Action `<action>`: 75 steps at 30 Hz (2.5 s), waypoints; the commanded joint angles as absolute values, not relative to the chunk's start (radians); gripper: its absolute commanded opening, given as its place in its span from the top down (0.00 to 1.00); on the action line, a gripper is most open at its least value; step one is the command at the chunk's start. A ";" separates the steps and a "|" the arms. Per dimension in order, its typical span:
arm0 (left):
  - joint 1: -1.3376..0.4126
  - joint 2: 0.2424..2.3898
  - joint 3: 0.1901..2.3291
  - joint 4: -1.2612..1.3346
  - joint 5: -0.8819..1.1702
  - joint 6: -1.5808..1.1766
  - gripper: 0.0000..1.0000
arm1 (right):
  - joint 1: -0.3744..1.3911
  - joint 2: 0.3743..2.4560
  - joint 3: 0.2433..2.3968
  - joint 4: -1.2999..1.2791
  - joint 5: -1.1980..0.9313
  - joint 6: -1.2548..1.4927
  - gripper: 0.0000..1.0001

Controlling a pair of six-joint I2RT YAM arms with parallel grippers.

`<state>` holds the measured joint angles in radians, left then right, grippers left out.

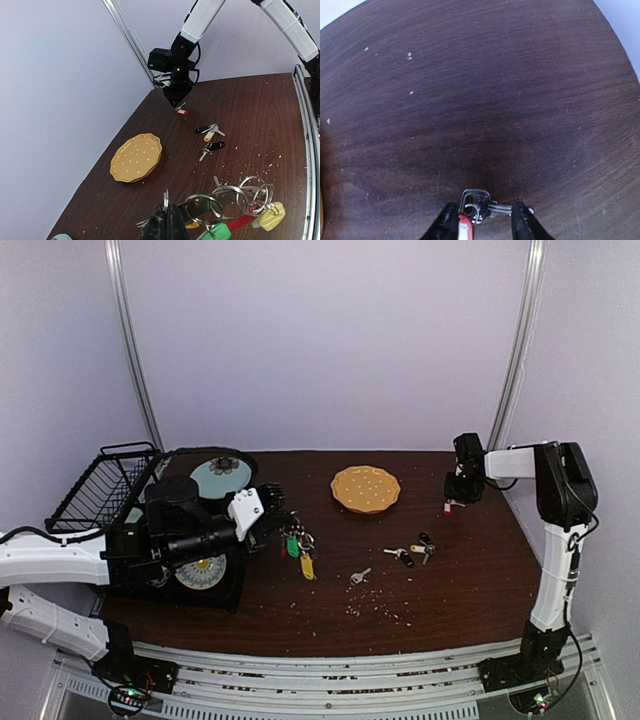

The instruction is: Put the keys on the keyring

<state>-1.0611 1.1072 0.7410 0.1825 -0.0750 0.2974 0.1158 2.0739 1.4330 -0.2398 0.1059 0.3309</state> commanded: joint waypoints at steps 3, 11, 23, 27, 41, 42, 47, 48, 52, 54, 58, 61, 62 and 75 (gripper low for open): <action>-1.054 1.106 0.735 0.244 -0.081 0.313 1.00 | 0.111 2.122 1.457 -0.235 0.069 0.372 0.76; -1.052 1.096 0.733 0.242 -0.084 0.321 1.00 | 0.110 2.098 1.405 -0.178 0.042 0.386 0.96; -1.052 1.053 0.733 0.244 -0.083 0.327 1.00 | 0.163 1.964 1.349 -0.231 -0.026 0.365 1.00; -1.052 1.062 0.750 0.225 -0.057 0.322 1.00 | 0.253 1.808 1.247 -0.256 -0.039 0.346 1.00; -1.076 0.971 0.692 0.116 0.330 0.599 1.00 | 0.816 1.283 1.171 -0.497 -0.168 0.235 1.00; -1.080 0.971 0.695 0.095 0.347 0.622 1.00 | 0.853 1.258 1.171 -0.494 -0.189 0.230 1.00; -1.126 0.986 0.706 0.026 0.296 0.707 1.00 | 1.037 1.225 1.163 -0.454 -0.303 0.149 1.00; -1.132 0.983 0.700 0.026 0.285 0.718 1.00 | 1.066 1.224 1.156 -0.435 -0.320 0.136 1.00; -1.161 0.951 0.669 0.058 0.235 0.752 1.00 | 1.120 1.262 1.183 -0.397 -0.454 0.105 1.00; -1.171 0.935 0.650 0.092 0.206 0.771 1.00 | 1.132 1.280 1.195 -0.375 -0.492 0.101 1.00; -1.203 0.931 0.639 0.157 0.116 0.828 1.00 | 1.138 1.315 1.234 -0.325 -0.532 0.082 1.00; -1.247 0.945 0.648 0.185 0.017 0.893 1.00 | 1.139 1.347 1.271 -0.281 -0.540 0.091 1.00; -1.262 0.956 0.656 0.189 -0.010 0.916 1.00 | 1.138 1.362 1.293 -0.283 -0.537 0.094 1.00; -1.312 1.057 0.657 0.403 -0.225 0.904 1.00 | 1.094 1.377 1.310 -0.305 -0.496 0.230 1.00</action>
